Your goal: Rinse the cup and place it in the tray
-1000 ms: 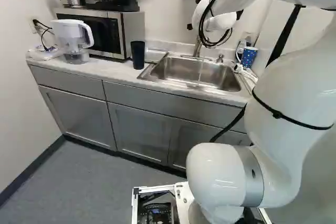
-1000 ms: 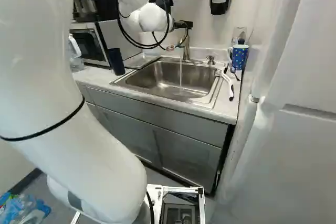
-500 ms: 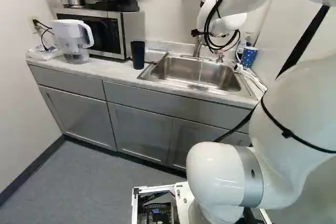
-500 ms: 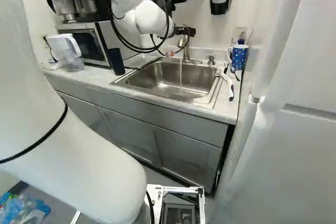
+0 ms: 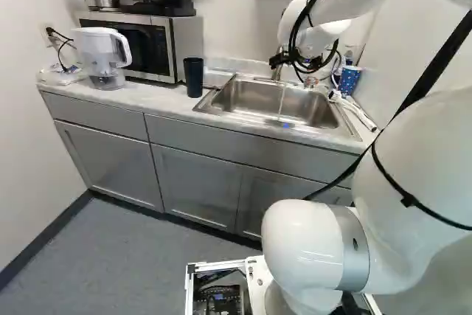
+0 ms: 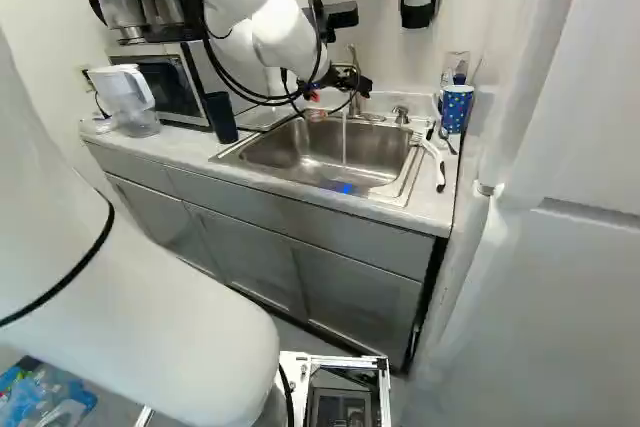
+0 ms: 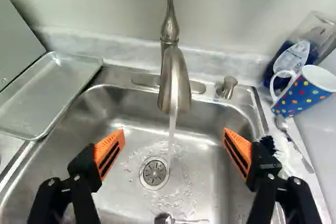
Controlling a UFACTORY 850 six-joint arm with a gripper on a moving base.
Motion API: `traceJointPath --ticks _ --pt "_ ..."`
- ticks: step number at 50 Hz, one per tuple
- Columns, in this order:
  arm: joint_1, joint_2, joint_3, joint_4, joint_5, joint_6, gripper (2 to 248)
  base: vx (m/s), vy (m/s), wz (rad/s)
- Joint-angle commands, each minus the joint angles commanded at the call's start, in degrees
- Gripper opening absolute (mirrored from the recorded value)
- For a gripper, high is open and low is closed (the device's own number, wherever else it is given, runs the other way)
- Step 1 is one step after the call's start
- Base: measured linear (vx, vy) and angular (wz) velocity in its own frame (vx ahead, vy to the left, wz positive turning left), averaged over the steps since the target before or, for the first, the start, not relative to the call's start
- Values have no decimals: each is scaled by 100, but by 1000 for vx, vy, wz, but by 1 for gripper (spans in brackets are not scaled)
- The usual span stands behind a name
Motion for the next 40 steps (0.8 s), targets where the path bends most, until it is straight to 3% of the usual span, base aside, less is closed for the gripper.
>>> traceJointPath --ticks 29,40 --pt "0 0 0 0 -1748 0 247 0 0 0" --pt "7 3 3 0 -1741 0 247 0 0 0"
